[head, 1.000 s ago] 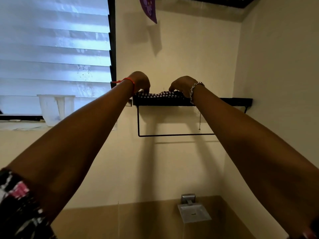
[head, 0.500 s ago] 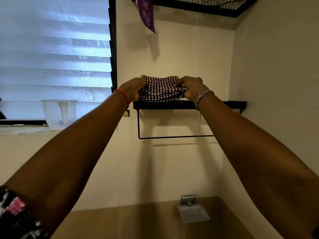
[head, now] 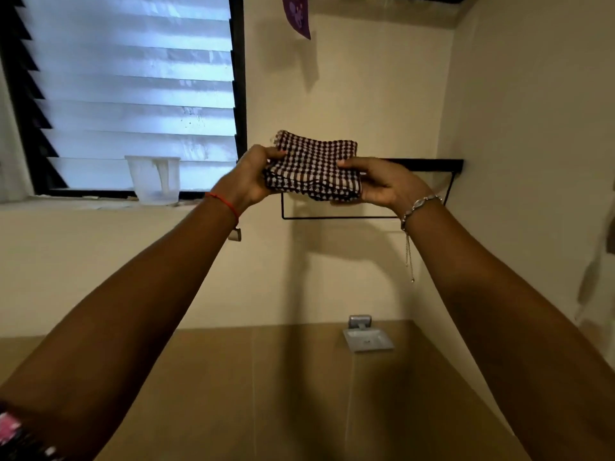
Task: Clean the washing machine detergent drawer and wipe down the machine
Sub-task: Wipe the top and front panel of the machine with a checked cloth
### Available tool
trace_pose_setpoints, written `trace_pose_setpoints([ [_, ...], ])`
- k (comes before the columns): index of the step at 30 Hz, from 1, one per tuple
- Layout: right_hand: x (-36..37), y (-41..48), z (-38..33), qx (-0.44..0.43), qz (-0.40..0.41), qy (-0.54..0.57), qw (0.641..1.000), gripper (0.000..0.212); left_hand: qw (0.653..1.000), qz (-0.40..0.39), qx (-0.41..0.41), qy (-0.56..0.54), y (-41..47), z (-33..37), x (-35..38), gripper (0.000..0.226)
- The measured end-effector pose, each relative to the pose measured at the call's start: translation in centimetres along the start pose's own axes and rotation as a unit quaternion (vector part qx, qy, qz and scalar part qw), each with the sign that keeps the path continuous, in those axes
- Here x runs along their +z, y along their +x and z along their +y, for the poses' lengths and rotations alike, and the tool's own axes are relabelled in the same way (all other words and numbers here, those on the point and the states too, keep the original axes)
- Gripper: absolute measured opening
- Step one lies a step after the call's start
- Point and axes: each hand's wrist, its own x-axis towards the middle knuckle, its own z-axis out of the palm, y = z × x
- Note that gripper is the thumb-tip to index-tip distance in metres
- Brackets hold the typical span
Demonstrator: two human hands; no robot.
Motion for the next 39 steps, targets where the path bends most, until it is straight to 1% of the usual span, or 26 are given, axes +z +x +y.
trace_pose_setpoints([
  [2,0.6,-2.3,2.4,0.017,0.01,0.005,1.0,0.009,1.0,0.003,-0.027,-0.01,-2.8,-1.8,-0.4,0.018],
  [4,1.1,-4.3,5.2,0.03,0.005,0.053,0.998,0.013,0.998,-0.006,-0.054,-0.019,-5.4,-3.8,-0.9,0.016],
  [5,1.3,-5.4,6.6,0.039,0.012,0.06,0.997,0.017,0.997,-0.008,-0.07,-0.014,-6.8,-4.8,-1.3,0.016],
  [9,1.9,-9.3,12.4,0.083,0.068,0.049,0.993,0.041,0.987,0.014,-0.135,0.087,-11.9,-8.8,-3.4,0.033],
  [11,2.7,-11.5,15.1,0.117,0.083,0.046,0.989,0.047,0.979,0.034,-0.162,0.122,-14.6,-10.4,-4.5,0.033],
  [13,3.7,-13.9,17.5,0.144,0.082,0.044,0.985,0.051,0.971,0.029,-0.201,0.126,-17.2,-11.9,-6.1,0.027],
  [16,5.8,-17.9,20.7,0.179,0.097,0.055,0.978,0.048,0.96,0.015,-0.258,0.111,-21.3,-14.1,-8.5,0.016],
  [20,9.6,-24.0,24.7,0.214,0.109,0.083,0.967,0.043,0.946,0.019,-0.307,0.103,-28.2,-16.4,-11.8,0.01],
  [22,11.8,-27.2,26.4,0.229,0.113,0.086,0.963,0.039,0.938,0.011,-0.332,0.097,-32.0,-17.1,-13.4,0.011],
  [26,16.9,-33.9,29.3,0.262,0.131,0.087,0.952,0.022,0.925,0.006,-0.368,0.093,-40.0,-17.0,-15.7,0.019],
  [27,18.1,-35.6,30.0,0.27,0.136,0.089,0.949,0.023,0.922,0.007,-0.375,0.093,-42.2,-16.7,-16.1,0.02],
  [30,21.4,-40.5,31.7,0.296,0.152,0.087,0.939,0.034,0.914,0.008,-0.395,0.09,-48.4,-16.1,-17.2,0.023],
  [34,26.0,-46.6,32.7,0.32,0.161,0.099,0.928,0.023,0.897,0.002,-0.433,0.087,-55.2,-15.2,-18.6,0.026],
  [36,28.2,-49.3,33.2,0.324,0.165,0.093,0.927,0.023,0.894,0.005,-0.44,0.084,-58.2,-14.6,-19.3,0.025],
  [39,31.1,-52.9,34.3,0.328,0.175,0.116,0.921,0.019,0.892,0.006,-0.444,0.081,-62.2,-14.0,-20.4,0.023],
])
